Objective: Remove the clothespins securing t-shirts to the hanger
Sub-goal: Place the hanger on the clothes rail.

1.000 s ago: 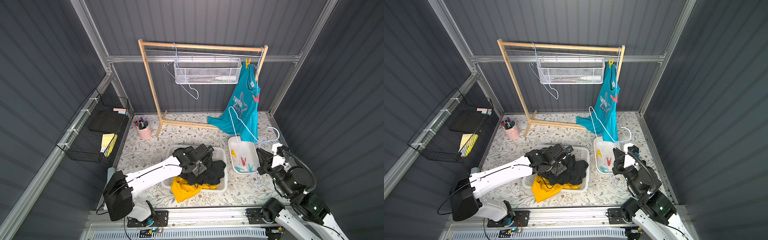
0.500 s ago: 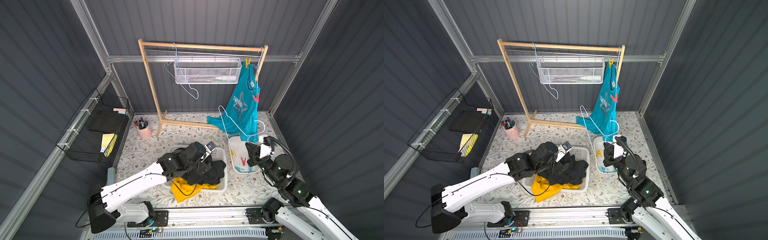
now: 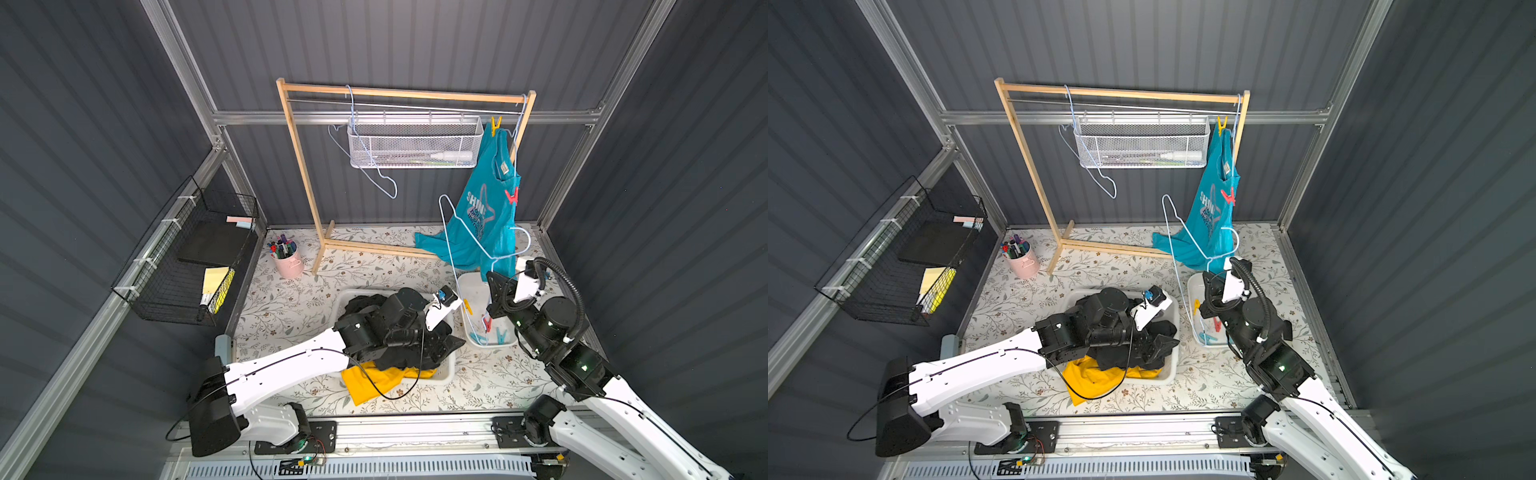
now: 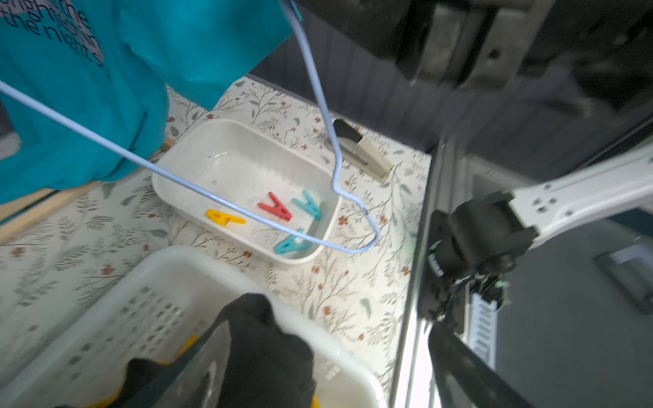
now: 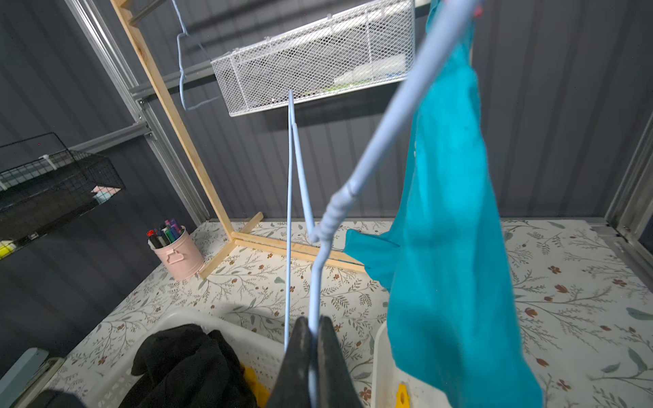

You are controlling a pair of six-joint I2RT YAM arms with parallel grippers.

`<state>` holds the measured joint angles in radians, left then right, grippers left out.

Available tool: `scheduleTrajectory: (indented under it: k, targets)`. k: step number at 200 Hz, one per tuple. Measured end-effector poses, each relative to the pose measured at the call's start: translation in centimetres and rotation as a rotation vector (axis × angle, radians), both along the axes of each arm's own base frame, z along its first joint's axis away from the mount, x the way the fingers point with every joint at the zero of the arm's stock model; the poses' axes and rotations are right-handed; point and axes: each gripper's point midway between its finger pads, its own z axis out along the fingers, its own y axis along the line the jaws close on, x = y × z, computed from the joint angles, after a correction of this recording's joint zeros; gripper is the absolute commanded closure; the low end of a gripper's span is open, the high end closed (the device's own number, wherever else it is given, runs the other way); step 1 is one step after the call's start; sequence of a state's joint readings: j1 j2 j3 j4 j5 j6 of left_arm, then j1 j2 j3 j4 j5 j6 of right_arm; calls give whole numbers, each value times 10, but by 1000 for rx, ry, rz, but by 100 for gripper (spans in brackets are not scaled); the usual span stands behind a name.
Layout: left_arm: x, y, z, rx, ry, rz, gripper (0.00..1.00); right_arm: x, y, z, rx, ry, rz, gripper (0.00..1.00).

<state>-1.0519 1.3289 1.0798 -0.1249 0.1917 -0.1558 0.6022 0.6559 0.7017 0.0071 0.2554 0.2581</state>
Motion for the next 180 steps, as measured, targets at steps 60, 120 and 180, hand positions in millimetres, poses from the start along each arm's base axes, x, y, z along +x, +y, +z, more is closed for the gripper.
scheduleTrajectory:
  k: [60, 120, 180]
  targets:
    - [-5, -31, -10, -122, 107, -6, 31, 3, -5, 8, 59, -15, -36, 100]
    - [-12, -60, -28, -129, 200, -11, 48, 3, -8, 11, 75, -20, -49, 100]
    - [-3, -74, -32, -165, 217, 19, 56, -4, -15, 20, 99, -49, -60, 100]
